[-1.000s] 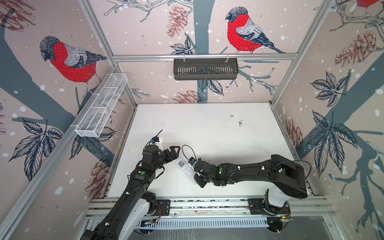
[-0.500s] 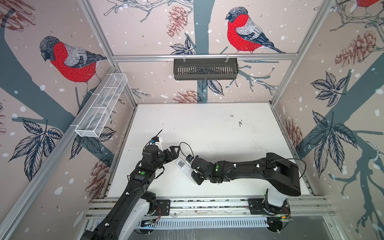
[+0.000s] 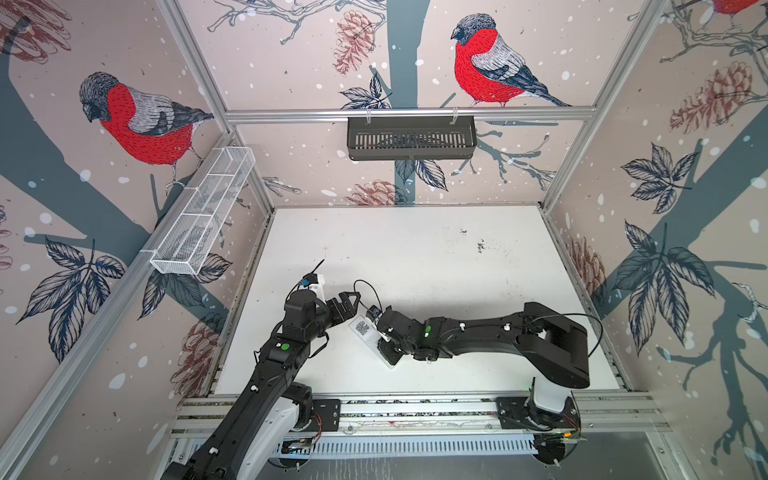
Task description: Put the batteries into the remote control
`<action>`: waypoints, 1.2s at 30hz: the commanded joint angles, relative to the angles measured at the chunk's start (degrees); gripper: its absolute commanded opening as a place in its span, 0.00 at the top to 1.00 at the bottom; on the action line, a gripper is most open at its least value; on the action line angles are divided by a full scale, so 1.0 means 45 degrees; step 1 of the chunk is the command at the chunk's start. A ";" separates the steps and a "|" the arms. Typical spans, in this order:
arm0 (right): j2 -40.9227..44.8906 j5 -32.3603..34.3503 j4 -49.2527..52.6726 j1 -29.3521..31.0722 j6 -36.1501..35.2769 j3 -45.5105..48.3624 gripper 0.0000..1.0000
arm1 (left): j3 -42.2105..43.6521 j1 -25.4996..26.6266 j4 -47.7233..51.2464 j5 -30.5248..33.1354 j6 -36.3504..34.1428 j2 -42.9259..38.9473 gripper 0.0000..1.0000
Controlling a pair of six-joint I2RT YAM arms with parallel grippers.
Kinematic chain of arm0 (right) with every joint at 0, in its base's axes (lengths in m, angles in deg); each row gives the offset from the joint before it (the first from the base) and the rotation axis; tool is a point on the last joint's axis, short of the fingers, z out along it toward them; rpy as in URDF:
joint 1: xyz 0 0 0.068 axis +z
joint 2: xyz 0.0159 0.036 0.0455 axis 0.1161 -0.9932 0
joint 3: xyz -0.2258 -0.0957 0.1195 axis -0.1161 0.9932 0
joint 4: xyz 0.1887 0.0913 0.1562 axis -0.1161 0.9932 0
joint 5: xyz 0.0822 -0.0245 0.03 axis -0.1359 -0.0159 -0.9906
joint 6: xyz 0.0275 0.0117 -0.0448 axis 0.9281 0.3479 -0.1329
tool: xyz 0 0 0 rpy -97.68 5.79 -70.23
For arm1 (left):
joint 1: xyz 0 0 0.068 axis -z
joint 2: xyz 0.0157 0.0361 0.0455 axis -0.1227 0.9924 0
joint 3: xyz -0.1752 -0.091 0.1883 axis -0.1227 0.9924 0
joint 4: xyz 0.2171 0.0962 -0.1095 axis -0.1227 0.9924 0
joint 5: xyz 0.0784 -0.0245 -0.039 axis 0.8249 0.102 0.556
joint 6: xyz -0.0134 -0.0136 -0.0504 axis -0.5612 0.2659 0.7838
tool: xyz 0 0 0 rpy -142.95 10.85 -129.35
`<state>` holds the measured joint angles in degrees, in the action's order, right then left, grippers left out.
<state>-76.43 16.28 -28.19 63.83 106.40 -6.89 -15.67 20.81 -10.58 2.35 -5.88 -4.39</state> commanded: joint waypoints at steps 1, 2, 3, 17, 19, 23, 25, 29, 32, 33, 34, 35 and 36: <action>0.0095 -0.0130 0.0905 0.0054 -0.0026 0.0407 0.80 | 0.0059 -0.0012 -0.0661 -0.0681 -0.0312 0.0112 0.04; 0.0249 -0.0151 0.0874 0.0073 0.0051 0.0591 0.80 | 0.0138 -0.0011 -0.0908 -0.1024 -0.0350 0.0151 0.04; 0.0380 -0.0168 0.0862 0.0104 0.0127 0.0760 0.80 | 0.0257 -0.0020 -0.1147 -0.1300 -0.0325 0.0178 0.04; 0.1203 -0.0470 0.1236 0.0547 0.0340 0.1462 0.80 | 0.1215 0.1135 -0.2251 -0.2933 0.0626 0.0116 0.07; 0.1362 -0.0541 0.1186 0.0545 0.0346 0.1575 0.80 | 0.1512 0.1459 -0.2435 -0.2870 0.0836 0.0019 0.09; 0.1364 -0.0561 0.1254 0.0525 0.0303 0.1611 0.80 | 0.2071 0.1647 -0.3000 -0.3229 0.1300 -0.0013 0.16; 0.1336 -0.0561 0.1248 0.0543 0.0300 0.1626 0.80 | 0.2265 0.1736 -0.3193 -0.3395 0.1436 0.0036 0.21; 0.1356 -0.0503 0.1156 0.0500 0.0326 0.1682 0.80 | 0.2358 0.1940 -0.3623 -0.3765 0.1551 0.0229 0.27; 0.1411 -0.0468 0.1083 0.0443 0.0376 0.1684 0.80 | 0.2428 0.2001 -0.3829 -0.4100 0.1677 0.0584 0.35; 0.1433 -0.0445 0.1045 0.0426 0.0385 0.1681 0.80 | 0.2508 0.2030 -0.3949 -0.4162 0.1774 0.0632 0.38; 0.1452 -0.0449 0.1003 0.0394 0.0383 0.1698 0.80 | 0.2606 0.2063 -0.4072 -0.4209 0.1867 0.0649 0.42; 0.1482 -0.0426 0.0987 0.0376 0.0396 0.1724 0.80 | 0.2672 0.2082 -0.4082 -0.4220 0.1941 0.0653 0.46; 0.1519 -0.0424 0.0963 0.0351 0.0397 0.1708 0.80 | 0.2715 0.2098 -0.4095 -0.4222 0.1982 0.0669 0.48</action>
<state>-69.81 15.39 -27.73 65.64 107.30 0.45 -3.97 29.86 -26.47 -13.45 2.10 -1.55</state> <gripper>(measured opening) 0.201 0.527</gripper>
